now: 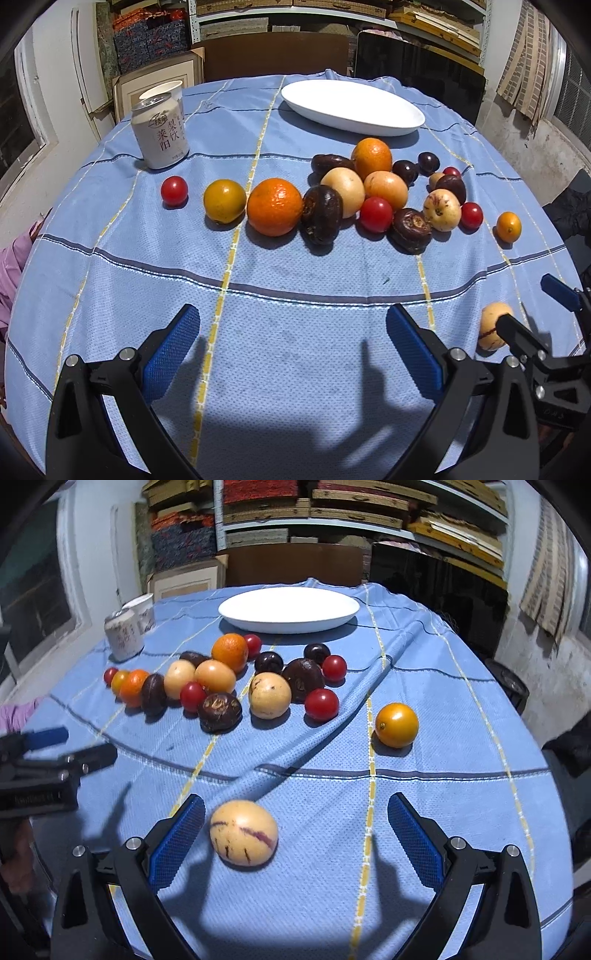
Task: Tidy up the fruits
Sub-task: 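Close the right gripper on the streaked pepino while the left gripper grasps a red cherry tomato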
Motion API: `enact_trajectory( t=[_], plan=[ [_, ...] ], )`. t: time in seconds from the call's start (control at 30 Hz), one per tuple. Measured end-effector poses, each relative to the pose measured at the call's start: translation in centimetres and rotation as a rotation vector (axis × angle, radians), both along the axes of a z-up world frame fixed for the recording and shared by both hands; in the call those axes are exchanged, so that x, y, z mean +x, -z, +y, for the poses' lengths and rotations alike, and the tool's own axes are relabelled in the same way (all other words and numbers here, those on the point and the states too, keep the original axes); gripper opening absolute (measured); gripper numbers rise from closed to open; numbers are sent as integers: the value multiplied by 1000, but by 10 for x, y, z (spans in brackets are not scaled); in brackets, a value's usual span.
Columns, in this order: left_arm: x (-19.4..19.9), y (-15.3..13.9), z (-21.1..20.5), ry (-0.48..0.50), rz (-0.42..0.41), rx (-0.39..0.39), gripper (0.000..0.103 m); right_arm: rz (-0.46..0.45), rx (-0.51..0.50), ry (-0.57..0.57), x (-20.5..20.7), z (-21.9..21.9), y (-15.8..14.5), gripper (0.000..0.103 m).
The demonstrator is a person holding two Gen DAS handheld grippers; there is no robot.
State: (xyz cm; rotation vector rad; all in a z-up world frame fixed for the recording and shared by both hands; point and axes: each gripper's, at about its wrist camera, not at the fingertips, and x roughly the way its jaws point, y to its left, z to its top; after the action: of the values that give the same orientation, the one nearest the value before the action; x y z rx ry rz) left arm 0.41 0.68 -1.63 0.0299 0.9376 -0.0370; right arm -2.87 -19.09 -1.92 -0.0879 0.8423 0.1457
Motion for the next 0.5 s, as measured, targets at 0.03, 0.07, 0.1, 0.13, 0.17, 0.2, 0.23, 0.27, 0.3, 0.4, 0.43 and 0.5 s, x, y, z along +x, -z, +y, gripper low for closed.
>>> enact_trajectory(
  t=[0.03,0.07,0.1,0.13,0.17,0.2,0.23,0.27,0.3,0.4,0.43,0.5],
  plan=[
    [0,1,1,1,0,4,99,3,-11,-12,-1,2,0,100],
    [0,2,3,3,-2,9,99,5,-20,-21,-1,4,1,100],
    [0,3,4,0,-1,11,99,9,-33,-34,-2,7,1,100],
    [1,4,6,-3,1,12,99,12,-43,-47,-2,10,2,100],
    [2,4,8,-6,5,10,99,14,-55,-64,-2,13,3,100],
    [2,5,11,-10,8,7,99,15,-62,-74,-2,16,3,100],
    [3,6,13,-15,9,6,99,14,-65,-83,-3,18,2,98],
    [4,6,15,-19,10,5,99,13,-64,-96,-3,20,2,94],
    [5,7,18,-24,11,2,99,19,-60,-101,-2,21,2,85],
    [8,11,25,-37,21,1,99,72,-49,-115,2,21,8,56],
    [9,12,27,-39,23,1,99,77,-53,-119,1,21,9,56],
    [12,13,31,-40,25,1,99,84,-75,-132,0,24,12,56]
  ],
)
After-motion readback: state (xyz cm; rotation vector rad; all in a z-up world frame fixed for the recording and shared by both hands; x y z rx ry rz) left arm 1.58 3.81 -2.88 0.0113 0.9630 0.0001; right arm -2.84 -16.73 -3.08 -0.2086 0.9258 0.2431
